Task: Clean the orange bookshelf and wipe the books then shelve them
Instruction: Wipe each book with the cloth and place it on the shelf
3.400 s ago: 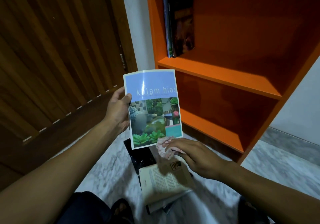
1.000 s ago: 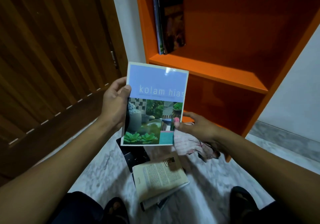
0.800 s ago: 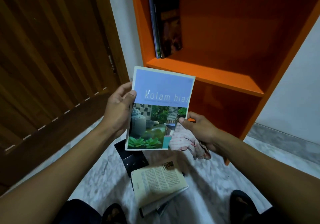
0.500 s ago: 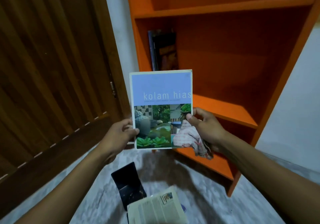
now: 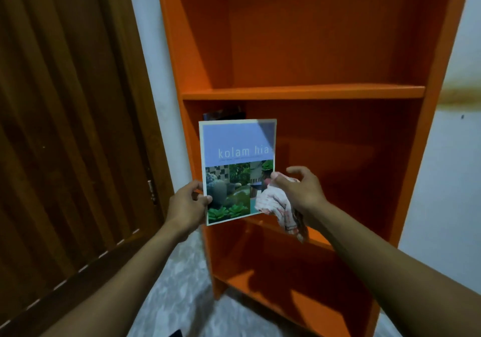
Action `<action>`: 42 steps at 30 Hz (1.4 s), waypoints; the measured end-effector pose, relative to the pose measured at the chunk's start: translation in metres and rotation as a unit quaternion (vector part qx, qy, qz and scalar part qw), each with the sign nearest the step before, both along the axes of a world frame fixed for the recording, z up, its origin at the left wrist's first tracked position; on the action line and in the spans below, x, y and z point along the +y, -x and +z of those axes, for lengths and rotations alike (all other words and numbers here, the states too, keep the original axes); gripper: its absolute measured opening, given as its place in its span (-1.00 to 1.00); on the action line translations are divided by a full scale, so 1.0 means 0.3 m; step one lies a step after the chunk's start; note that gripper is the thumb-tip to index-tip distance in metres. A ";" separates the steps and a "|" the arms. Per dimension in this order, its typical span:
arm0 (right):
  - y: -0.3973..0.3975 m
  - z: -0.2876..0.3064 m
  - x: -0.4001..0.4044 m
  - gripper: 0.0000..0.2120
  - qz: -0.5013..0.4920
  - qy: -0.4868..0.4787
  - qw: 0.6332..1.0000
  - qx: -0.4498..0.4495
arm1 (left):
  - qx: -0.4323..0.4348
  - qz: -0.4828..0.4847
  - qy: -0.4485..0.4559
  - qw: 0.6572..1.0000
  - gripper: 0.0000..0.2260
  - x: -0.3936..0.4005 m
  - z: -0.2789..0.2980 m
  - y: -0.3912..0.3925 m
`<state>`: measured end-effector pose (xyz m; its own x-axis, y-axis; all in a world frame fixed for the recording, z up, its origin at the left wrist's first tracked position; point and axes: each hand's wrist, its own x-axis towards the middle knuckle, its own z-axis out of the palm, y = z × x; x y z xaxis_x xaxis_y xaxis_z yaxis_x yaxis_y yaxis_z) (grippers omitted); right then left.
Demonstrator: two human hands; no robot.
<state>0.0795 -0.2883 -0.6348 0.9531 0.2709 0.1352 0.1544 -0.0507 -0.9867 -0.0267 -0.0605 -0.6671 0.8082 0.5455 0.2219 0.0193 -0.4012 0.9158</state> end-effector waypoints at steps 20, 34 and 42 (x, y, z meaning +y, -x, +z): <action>-0.130 -0.042 0.020 -0.68 0.053 -0.077 0.990 0.108 | -0.018 0.211 -0.005 0.977 -0.72 0.021 -0.117 -0.560; -0.094 -0.040 -0.033 -0.68 0.072 -0.109 0.982 0.134 | 0.007 0.240 -0.065 0.969 -0.86 0.000 -0.118 -0.552; 0.088 -0.108 -0.067 -0.74 0.198 -0.133 0.919 0.314 | 0.008 0.149 -0.190 0.970 -0.94 -0.038 -0.217 -0.203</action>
<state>0.0531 -0.3083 -0.6674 0.6999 0.6503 -0.2955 -0.4950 0.1433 -0.8570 0.0343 -0.0719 -0.7323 0.6322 0.6366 0.4418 0.1998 -0.6848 0.7008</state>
